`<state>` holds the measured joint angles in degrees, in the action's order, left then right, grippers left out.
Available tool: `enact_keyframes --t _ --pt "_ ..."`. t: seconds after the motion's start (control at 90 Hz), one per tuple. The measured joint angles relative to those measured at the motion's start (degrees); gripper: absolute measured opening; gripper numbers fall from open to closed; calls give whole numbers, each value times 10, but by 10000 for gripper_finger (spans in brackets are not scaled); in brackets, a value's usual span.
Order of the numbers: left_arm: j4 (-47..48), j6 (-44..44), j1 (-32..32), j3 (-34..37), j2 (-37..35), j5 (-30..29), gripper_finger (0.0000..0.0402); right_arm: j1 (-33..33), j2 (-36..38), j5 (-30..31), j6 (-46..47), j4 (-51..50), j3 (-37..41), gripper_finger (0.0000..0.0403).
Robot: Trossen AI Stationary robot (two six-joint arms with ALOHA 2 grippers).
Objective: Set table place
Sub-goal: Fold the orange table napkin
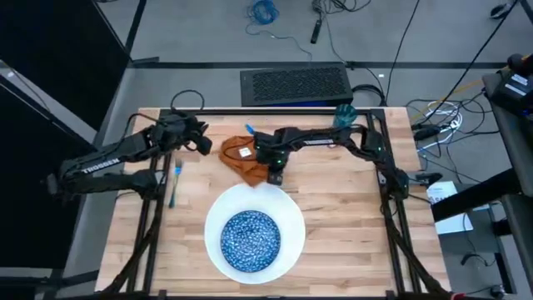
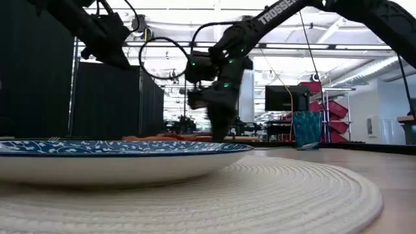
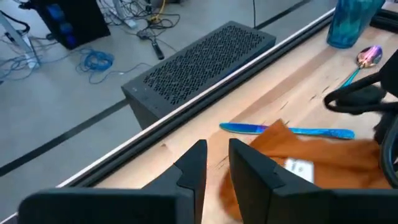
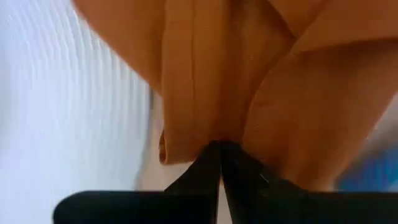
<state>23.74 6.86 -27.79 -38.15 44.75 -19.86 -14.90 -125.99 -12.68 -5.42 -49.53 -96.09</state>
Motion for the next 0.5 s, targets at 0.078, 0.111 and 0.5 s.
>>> enact_keyframes --t 0.078,0.111,0.5 --pt "-2 -11 0 0 0 0 54 0 7 -15 2 33 0 0" --pt "-4 -13 0 0 0 -1 54 0 14 -28 3 55 0 0" --pt "-4 -17 0 0 0 -3 54 -18 72 -14 -13 141 -1 59"
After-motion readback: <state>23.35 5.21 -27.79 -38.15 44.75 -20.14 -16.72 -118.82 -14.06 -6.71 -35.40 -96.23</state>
